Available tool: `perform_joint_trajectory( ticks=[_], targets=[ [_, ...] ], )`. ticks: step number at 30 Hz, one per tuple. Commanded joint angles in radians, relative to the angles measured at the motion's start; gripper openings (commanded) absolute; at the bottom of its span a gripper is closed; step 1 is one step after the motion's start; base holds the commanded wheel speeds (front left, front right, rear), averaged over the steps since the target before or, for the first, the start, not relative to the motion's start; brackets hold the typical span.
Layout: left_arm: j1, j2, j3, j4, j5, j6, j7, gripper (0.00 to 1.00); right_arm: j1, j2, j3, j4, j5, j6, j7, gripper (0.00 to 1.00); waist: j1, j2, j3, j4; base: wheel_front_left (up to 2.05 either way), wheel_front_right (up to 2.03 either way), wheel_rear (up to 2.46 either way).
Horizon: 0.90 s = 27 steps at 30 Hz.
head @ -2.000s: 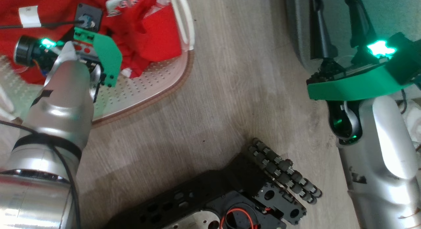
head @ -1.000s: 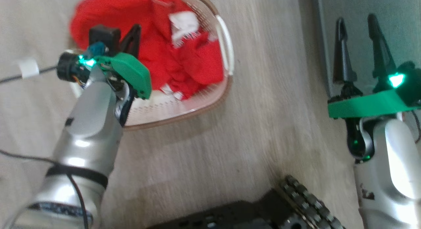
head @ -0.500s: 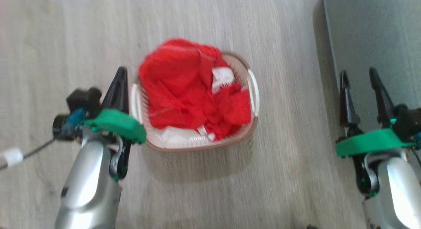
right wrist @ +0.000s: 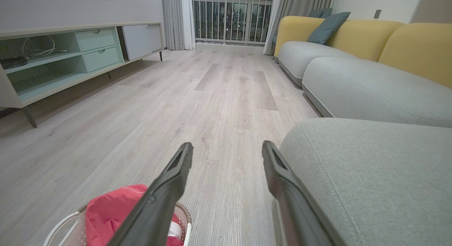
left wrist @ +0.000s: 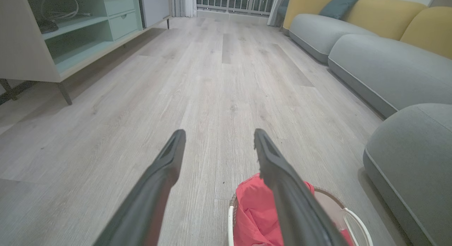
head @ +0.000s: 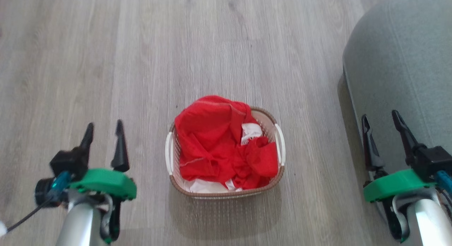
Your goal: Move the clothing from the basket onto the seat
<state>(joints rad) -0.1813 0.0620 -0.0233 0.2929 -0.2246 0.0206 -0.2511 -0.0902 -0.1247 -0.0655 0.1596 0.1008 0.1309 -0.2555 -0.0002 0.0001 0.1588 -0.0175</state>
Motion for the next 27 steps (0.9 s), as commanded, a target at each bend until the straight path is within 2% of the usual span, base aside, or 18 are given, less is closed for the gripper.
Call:
perform_joint_trajectory(
  ticks=[1, 10, 27],
  targets=[
    [0.003, 0.018, 0.049, -0.048, 0.006, 0.007, -0.011, 1.0, -0.003, -0.019, 0.024, -0.032, -0.009, 0.0, -0.006, 1.0, 0.0002, -0.0001, -0.025, 0.004, 0.0, 0.0, 0.0],
    [0.079, 0.003, 0.1, -0.087, 0.011, -0.001, -0.011, 1.0, 0.029, -0.025, 0.015, -0.042, -0.015, 0.0, -0.006, 1.0, 0.0002, -0.0001, -0.043, 0.004, 0.0, 0.0, 0.0],
    [0.057, -0.01, 0.091, -0.086, 0.009, -0.019, -0.011, 1.0, 0.009, -0.027, 0.023, -0.051, -0.016, 0.0, -0.006, 1.0, 0.0002, -0.0001, -0.002, -0.022, 0.0, 0.0, 0.0]
  ],
)
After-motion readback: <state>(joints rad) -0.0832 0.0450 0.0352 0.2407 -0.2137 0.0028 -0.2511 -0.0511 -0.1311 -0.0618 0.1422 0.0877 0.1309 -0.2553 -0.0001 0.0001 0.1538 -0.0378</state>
